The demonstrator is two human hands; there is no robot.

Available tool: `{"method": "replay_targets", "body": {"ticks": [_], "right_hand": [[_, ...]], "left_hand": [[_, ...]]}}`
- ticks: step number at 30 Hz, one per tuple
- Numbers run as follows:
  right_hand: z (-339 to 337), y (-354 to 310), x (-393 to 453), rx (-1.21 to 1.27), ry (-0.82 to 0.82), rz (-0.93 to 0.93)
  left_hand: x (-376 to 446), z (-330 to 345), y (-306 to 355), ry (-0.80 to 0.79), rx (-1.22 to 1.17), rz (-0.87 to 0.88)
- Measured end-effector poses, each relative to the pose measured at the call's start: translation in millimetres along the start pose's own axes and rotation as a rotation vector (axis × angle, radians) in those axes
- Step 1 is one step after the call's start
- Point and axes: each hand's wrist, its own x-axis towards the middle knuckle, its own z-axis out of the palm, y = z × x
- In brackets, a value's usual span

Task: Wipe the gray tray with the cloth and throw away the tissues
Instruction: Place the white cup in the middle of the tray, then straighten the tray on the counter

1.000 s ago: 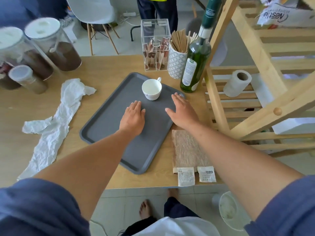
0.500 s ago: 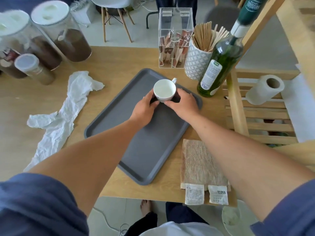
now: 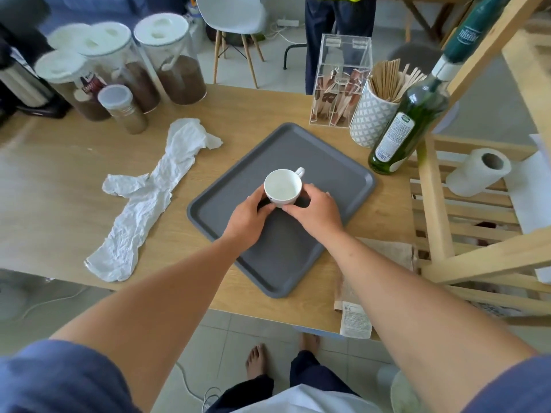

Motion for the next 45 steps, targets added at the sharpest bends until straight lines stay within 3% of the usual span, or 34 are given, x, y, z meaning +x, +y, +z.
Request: {"method": "replay_targets", "body": {"ticks": [12, 14, 16, 18, 20, 23, 25, 30, 37, 42, 45], "right_hand": [[3, 8, 1, -0.089, 0.006, -0.040], [-2, 16, 8, -0.153, 0.014, -0.049], [-12, 24, 20, -0.253, 0.016, -0.094], [-22, 34, 36, -0.452, -0.055, -0.169], [-30, 39, 49, -0.649, -0.194, -0.184], [-31, 43, 52, -0.765, -0.364, -0.139], [-26, 44, 46, -0.769, -0.391, -0.106], [-5, 31, 22, -0.806, -0.335, -0.043], [27, 11, -13, -0.812, -0.201, 0.062], [-6, 22, 5, -0.660, 0.009, -0.044], [-39, 37, 31, -0.715, -0.061, -0.128]], "left_hand": [[-2, -6, -5, -0.030, 0.044, 0.021], [-5, -5, -9, 0.002, 0.157, -0.010], [-9, -3, -13, 0.130, 0.335, -0.075], [-13, -1, -12, 0.242, 0.463, -0.189], [-16, 1, -14, 0.235, 0.504, -0.285], [-20, 2, -21, 0.163, 0.580, -0.265], [-20, -4, -29, 0.131, 0.630, -0.228], [1, -35, -42, 0.031, 0.751, -0.173], [-2, -28, -31, 0.100, 0.759, -0.259], [-20, -23, -42, 0.212, 0.748, -0.281], [-25, -25, -50, 0.200, 0.747, -0.275]]}}
